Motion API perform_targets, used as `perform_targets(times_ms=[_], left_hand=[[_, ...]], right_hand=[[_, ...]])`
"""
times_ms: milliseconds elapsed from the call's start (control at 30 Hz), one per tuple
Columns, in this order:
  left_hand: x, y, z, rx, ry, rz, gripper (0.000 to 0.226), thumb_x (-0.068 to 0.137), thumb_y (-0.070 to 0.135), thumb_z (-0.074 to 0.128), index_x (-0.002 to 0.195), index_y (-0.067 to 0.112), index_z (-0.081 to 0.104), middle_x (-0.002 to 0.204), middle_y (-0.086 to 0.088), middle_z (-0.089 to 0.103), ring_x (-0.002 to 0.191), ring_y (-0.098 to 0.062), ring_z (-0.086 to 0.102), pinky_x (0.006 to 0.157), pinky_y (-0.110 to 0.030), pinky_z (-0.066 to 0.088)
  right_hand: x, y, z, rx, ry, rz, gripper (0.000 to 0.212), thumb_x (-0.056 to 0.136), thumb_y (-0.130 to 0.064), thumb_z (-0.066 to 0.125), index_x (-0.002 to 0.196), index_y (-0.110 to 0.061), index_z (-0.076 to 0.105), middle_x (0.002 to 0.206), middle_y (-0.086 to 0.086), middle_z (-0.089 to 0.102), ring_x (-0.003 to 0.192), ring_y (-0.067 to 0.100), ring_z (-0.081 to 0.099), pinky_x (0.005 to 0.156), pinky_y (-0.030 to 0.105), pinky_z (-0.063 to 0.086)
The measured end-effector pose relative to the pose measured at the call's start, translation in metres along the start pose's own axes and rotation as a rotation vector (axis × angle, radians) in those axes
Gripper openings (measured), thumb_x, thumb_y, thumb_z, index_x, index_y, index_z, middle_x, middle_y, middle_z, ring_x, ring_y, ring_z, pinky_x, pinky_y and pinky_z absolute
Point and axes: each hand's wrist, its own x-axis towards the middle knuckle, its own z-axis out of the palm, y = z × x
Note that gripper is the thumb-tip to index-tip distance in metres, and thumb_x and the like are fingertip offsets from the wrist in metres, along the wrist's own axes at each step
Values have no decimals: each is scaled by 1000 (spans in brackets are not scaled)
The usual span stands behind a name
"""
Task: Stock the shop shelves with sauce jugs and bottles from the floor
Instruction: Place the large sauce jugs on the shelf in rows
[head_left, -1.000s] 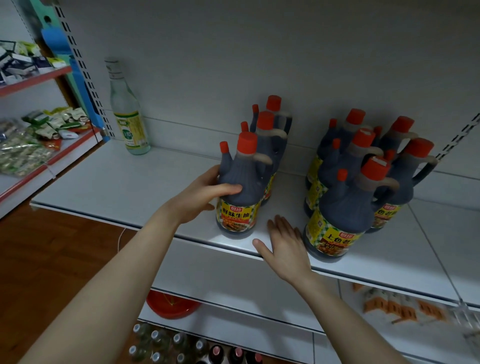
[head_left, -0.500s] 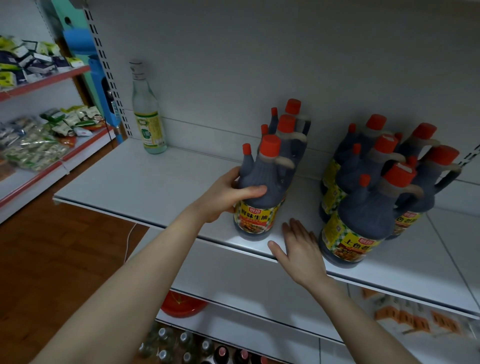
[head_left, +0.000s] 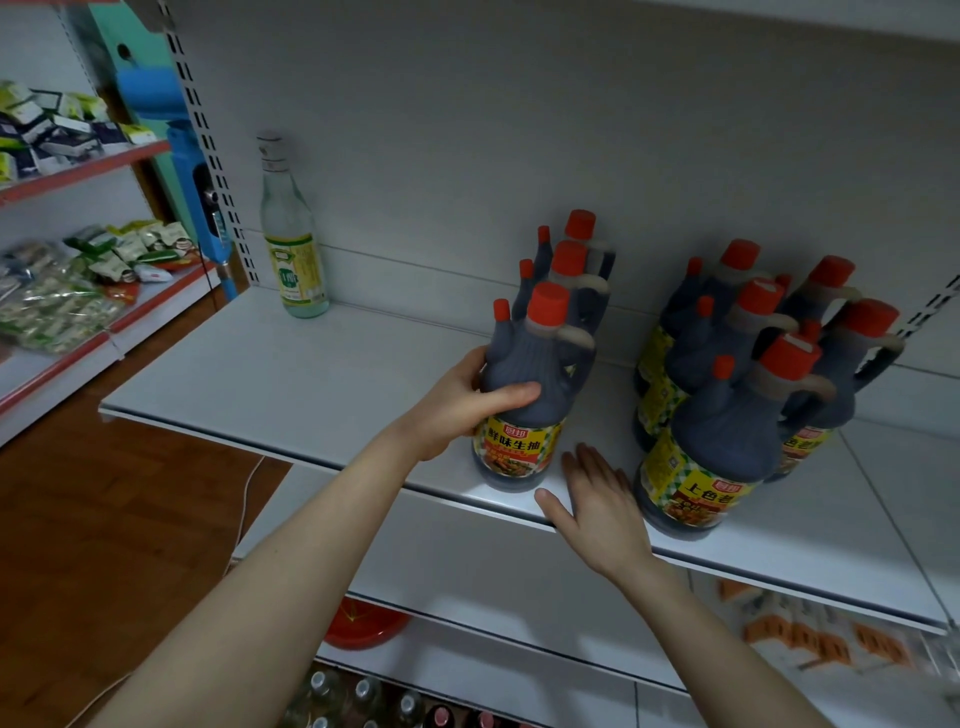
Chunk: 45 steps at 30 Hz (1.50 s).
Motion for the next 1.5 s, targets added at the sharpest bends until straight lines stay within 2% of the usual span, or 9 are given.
perform_targets(times_ms=[167,767,933,1067,1200,1267,1333,1433,1500], left_hand=[[-3,-8,-2,23,-42,39,67,81,21,68,137,26,30,126,8,52,107,-1,54,67,-10,51],[-1,-11,1,43,0,59,62,80,21,69,130,29,34,111,17,52,96,1,54,61,-9,50],[1,-20,3,46,42,74,64,78,24,72,130,31,35,112,19,53,98,5,54,72,-13,49],[-4,-35,2,126,107,82,72,67,43,77,126,34,38,105,29,52,94,13,52,76,-9,45],[-25,-55,3,340,119,77,79,72,48,73,137,27,35,128,16,50,104,9,47,74,3,33],[-40,-62,3,530,155,42,80,77,44,70,142,19,31,142,5,41,124,-7,42,87,-8,35],[-54,-71,2,691,176,7,86,77,45,69,145,14,26,151,-3,30,137,-17,30,105,-22,27],[-75,-86,4,774,224,-3,86,76,42,72,143,7,30,151,-11,30,140,-21,27,109,-22,20],[-90,-95,11,788,282,-27,85,76,39,72,142,5,32,150,-13,31,140,-23,27,110,-23,19]], right_hand=[[0,-1,-3,-5,-4,-1,101,73,-77,1,137,-10,40,146,14,37,139,25,27,109,44,25],[0,-2,-3,-20,1,4,91,76,-69,8,136,-9,42,145,14,40,138,26,30,109,46,27],[-2,-4,-7,-33,-2,15,115,65,-81,-16,139,-11,38,148,12,34,140,24,26,111,43,23],[-2,-8,-10,-20,1,22,94,73,-70,6,138,-10,38,148,13,34,140,24,25,110,41,24],[-2,-8,-13,-6,-16,12,94,72,-69,8,138,-8,38,147,15,35,140,26,25,108,41,25],[-1,-7,-13,11,-32,3,95,71,-69,8,137,-8,39,147,16,35,139,27,26,108,42,25],[-1,-4,-13,30,-28,-15,91,73,-69,11,130,-7,45,140,17,43,133,30,35,103,42,31],[-10,-1,-18,120,20,-29,68,78,-65,19,94,-7,51,101,18,58,96,35,53,72,34,33],[-21,5,-21,177,41,-72,53,79,-63,25,82,-13,43,88,15,55,84,35,53,66,31,29]])
